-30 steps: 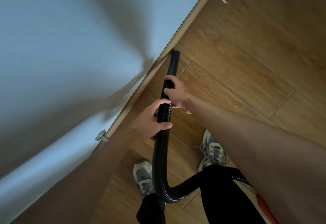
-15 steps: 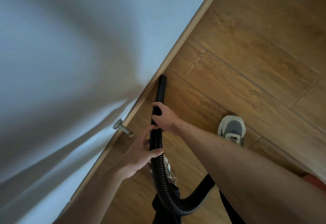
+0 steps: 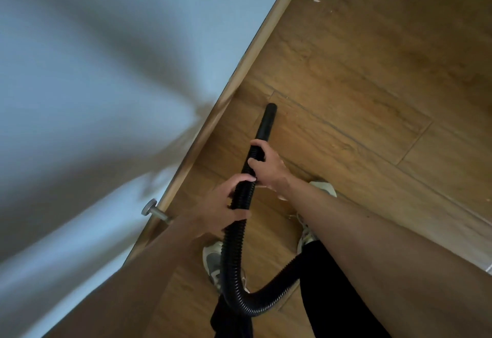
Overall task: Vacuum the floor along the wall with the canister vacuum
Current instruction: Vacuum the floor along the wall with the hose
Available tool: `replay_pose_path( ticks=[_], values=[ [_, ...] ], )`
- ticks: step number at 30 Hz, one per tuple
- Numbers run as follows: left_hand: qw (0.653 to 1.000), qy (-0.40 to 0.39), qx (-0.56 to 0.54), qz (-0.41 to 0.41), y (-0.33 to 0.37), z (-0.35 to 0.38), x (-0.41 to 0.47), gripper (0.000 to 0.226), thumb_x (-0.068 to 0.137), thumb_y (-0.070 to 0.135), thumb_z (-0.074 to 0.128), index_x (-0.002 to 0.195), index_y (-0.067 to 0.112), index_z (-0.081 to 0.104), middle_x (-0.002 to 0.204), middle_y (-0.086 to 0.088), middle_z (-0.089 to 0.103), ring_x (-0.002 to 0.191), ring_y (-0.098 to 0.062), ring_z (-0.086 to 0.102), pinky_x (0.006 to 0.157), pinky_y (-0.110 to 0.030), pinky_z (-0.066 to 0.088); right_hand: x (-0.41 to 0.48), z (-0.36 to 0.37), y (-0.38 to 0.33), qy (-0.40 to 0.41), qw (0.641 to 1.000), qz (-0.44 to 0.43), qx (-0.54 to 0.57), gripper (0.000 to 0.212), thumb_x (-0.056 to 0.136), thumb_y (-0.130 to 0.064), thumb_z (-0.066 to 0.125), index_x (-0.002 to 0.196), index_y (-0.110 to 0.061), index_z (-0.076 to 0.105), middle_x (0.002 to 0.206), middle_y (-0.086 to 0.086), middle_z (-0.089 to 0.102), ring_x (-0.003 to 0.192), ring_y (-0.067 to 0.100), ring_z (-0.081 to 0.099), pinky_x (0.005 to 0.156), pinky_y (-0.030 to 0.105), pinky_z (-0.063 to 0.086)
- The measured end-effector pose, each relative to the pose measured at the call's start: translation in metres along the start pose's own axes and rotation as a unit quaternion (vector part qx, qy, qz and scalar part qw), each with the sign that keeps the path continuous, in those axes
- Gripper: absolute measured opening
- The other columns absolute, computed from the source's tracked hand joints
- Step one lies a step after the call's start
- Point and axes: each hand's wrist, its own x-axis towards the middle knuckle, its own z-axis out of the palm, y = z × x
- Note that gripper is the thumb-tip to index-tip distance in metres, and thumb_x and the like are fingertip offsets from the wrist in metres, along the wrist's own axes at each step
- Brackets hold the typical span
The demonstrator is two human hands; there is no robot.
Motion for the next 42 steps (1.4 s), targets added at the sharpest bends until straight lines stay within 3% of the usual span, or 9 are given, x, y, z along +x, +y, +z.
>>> replay_pose_path(
  ticks=[3,8,13,17,21,30,33,36,42],
  values=[
    [0.998,-0.032,0.054,0.008,0.023,0.004,0.017,0.065,0.085,0.016,0.074,0.135,0.043,0.042,0.132,0.013,0.053,0.115,-0.005,0.056,0.092,-0.030,0.054,-0.004,-0.030,0.002,0.021,0.999,0.002,0.040,0.042,0.100,-0.014,0.049,0.133,-0.039,0.045,0.126,0.007,0.051,0.100,0.027,0.063,0.073,0.044,0.062],
    [0.996,-0.051,0.069,0.017,0.045,0.013,0.029,0.063,0.088,0.017,0.072,0.134,0.047,0.041,0.132,0.015,0.051,0.108,0.005,0.053,0.071,-0.010,0.043,-0.008,-0.060,0.004,0.044,0.996,0.004,0.080,0.044,0.100,-0.013,0.049,0.135,-0.038,0.043,0.124,0.008,0.055,0.092,0.020,0.065,0.053,0.024,0.056],
    [0.997,-0.030,0.068,0.017,0.044,0.007,0.028,0.063,0.087,0.016,0.073,0.134,0.044,0.042,0.130,0.013,0.053,0.112,-0.002,0.055,0.077,-0.014,0.048,-0.004,-0.052,-0.005,0.038,0.996,-0.005,0.077,0.044,0.100,-0.012,0.047,0.137,-0.036,0.042,0.124,0.006,0.052,0.096,0.022,0.063,0.067,0.037,0.062],
    [0.999,-0.009,0.047,0.010,0.034,-0.006,0.017,0.063,0.086,0.014,0.074,0.134,0.041,0.044,0.128,0.015,0.055,0.115,-0.006,0.056,0.091,-0.032,0.056,0.003,-0.029,-0.018,0.003,0.999,-0.009,0.037,0.043,0.100,-0.014,0.047,0.136,-0.038,0.041,0.123,0.003,0.049,0.102,0.027,0.061,0.078,0.049,0.061],
    [1.000,0.015,0.014,-0.008,0.028,-0.011,0.007,0.064,0.087,0.010,0.073,0.135,0.038,0.043,0.119,0.011,0.057,0.107,-0.012,0.061,0.078,-0.030,0.058,0.006,-0.015,-0.030,-0.039,0.999,-0.012,0.019,0.044,0.100,-0.013,0.046,0.135,-0.038,0.042,0.125,0.006,0.049,0.103,0.028,0.061,0.076,0.048,0.061],
    [0.998,-0.021,0.057,0.011,0.043,0.002,0.026,0.063,0.086,0.014,0.074,0.134,0.042,0.044,0.128,0.012,0.055,0.116,-0.004,0.054,0.091,-0.029,0.055,0.001,-0.045,-0.016,0.002,0.999,-0.007,0.042,0.044,0.100,-0.013,0.046,0.133,-0.041,0.043,0.124,0.006,0.052,0.099,0.026,0.062,0.076,0.049,0.061],
    [0.995,-0.050,0.083,0.009,0.053,0.012,0.032,0.063,0.086,0.016,0.074,0.134,0.043,0.043,0.129,0.012,0.055,0.114,-0.004,0.056,0.083,-0.017,0.049,-0.008,-0.063,-0.003,0.019,0.996,0.008,0.084,0.044,0.101,-0.012,0.045,0.135,-0.040,0.043,0.123,0.006,0.054,0.097,0.023,0.064,0.062,0.032,0.061],
    [0.991,-0.070,0.111,0.001,0.067,0.020,0.035,0.063,0.087,0.017,0.073,0.135,0.042,0.042,0.127,0.011,0.055,0.112,-0.006,0.057,0.084,-0.017,0.048,-0.016,-0.078,0.004,0.037,0.993,0.018,0.108,0.044,0.101,-0.011,0.045,0.135,-0.040,0.043,0.120,0.006,0.056,0.095,0.021,0.065,0.051,0.021,0.053],
    [0.987,-0.073,0.141,-0.005,0.104,0.018,0.053,0.067,0.088,0.020,0.072,0.141,0.043,0.038,0.137,0.008,0.052,0.116,-0.009,0.055,0.091,-0.024,0.045,-0.012,-0.107,-0.014,0.074,0.985,0.020,0.156,0.043,0.100,-0.012,0.047,0.133,-0.041,0.043,0.119,0.005,0.058,0.096,0.020,0.066,0.060,0.027,0.057]
  ],
)
